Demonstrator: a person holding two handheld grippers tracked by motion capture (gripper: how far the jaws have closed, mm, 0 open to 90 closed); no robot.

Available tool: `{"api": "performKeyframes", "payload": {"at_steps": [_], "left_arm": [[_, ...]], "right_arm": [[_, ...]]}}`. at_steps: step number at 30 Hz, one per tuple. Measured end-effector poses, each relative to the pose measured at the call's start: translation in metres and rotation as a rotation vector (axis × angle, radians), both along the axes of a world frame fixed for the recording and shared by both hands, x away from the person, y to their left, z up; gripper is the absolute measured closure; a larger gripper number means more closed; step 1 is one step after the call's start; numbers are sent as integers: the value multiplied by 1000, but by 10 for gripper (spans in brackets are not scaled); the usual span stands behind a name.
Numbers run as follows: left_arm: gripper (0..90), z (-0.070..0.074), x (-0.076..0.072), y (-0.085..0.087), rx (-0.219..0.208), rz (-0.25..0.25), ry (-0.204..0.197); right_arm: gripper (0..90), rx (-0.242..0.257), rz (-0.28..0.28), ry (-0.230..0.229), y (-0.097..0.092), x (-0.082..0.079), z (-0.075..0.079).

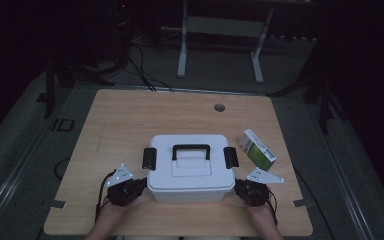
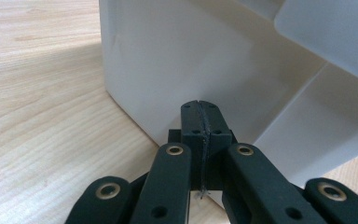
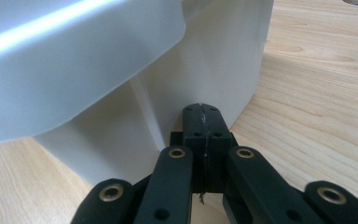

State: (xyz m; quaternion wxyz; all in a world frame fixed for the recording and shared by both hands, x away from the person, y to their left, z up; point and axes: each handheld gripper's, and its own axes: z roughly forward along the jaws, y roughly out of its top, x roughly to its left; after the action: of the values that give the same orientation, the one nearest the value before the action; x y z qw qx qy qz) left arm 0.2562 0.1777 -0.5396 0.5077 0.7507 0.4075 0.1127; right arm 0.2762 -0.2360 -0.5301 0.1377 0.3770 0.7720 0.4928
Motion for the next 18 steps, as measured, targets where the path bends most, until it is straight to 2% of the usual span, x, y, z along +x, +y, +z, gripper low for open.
{"api": "performKeyframes", "payload": {"at_steps": [5, 13, 17, 18], "left_arm": [[899, -1, 1, 2, -16, 8, 1], [896, -1, 1, 2, 7, -6, -25], [867, 0, 2, 6, 28, -1, -18], [864, 0, 3, 7, 25, 3, -10]], "right_arm": [[900, -7, 9, -6, 2, 3, 0], [900, -28, -9, -14, 3, 4, -3], [899, -45, -19, -18, 2, 4, -3], [867, -58, -24, -28, 1, 3, -2]]}}
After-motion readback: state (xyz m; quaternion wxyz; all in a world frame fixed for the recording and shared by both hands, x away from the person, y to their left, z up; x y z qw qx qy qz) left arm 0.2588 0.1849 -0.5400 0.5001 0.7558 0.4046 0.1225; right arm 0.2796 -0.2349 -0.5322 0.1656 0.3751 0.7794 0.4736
